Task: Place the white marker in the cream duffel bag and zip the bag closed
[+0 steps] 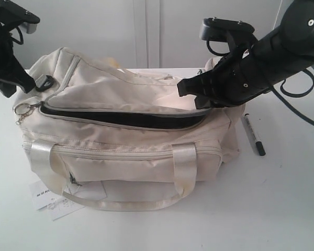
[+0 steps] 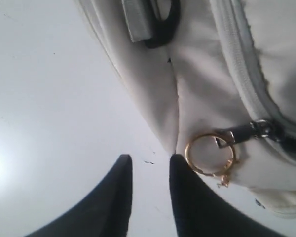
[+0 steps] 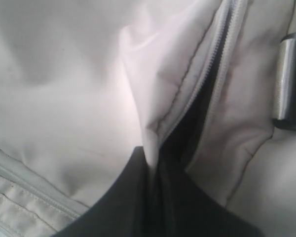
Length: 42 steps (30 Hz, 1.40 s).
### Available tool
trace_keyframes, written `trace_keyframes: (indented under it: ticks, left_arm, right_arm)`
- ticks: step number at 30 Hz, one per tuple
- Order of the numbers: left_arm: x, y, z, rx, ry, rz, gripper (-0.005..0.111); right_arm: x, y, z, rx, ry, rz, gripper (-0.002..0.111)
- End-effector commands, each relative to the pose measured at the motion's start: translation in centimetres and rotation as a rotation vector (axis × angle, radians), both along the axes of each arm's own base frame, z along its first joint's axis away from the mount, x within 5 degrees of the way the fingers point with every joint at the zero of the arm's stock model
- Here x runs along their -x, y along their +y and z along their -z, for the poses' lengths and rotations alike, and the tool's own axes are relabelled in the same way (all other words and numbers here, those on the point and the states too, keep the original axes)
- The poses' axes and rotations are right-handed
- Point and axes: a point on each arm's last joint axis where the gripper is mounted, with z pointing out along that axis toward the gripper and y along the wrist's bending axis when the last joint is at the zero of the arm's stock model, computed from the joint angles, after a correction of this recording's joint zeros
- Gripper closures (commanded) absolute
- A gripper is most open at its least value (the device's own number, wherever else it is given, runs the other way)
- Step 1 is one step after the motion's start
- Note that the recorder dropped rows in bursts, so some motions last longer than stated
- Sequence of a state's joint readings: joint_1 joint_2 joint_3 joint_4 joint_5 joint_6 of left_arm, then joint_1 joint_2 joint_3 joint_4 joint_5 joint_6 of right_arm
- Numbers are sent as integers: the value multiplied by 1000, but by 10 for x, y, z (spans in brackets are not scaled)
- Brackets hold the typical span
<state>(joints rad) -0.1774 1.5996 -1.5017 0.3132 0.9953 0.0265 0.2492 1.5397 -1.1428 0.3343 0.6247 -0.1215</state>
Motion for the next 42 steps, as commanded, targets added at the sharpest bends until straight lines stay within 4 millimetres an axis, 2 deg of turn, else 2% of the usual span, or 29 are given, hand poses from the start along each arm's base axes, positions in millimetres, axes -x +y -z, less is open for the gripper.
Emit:
trace_keyframes:
  ticks: [1,5,7,10,13,15,17,21,28,30,31,32,33,35,38,42]
  left_arm:
    - [22,-8,-17,141,10,13,62]
    - [34,-10,-21,182,-16,66,61]
    - [40,-9,-16,180,-24,66,61]
    - [49,-8,5,204,-11,25,61]
    - [58,-15,23,335,-13,-44,61]
    - [64,-22,28,434,-37,-42,61]
    - [70,-24,26,502,-105,-43,61]
    - [80,-21,19,550,-261,-69,61]
    - [103,-15,24,569,-338,-85,61]
    - [113,-13,37,576,-344,-105,61]
    - [119,-14,47,654,-337,-177,61]
    - [120,-15,50,705,-334,-222,61]
    - [124,-20,57,832,-304,-316,61]
    - [126,-23,63,933,-306,-385,61]
    - [129,-20,61,967,-370,-424,61]
    - [129,-17,56,1049,-395,-532,61]
  right_arm:
    - [3,-1,-3,19,-5,-18,108]
    - [3,-2,-2,28,-7,-20,107]
    - [4,-2,-2,27,-2,-21,102]
    - [5,-2,-1,26,14,-25,89]
    - [8,-1,1,46,44,-61,69]
    - [12,-2,1,55,68,-82,58]
    - [15,-2,-2,69,66,-110,52]
    - [22,-3,-20,92,24,-165,51]
    - [46,-5,-60,140,-18,-328,51]
    - [52,1,-66,115,-55,-455,52]
    - [52,12,-69,30,-119,-565,54]
    - [51,17,-71,-19,-147,-583,55]
    - [44,30,-72,-168,-162,-541,59]
    - [38,48,-67,-255,-156,-539,62]
    - [30,76,-59,-200,-172,-600,62]
    - [9,115,-58,17,-252,-747,62]
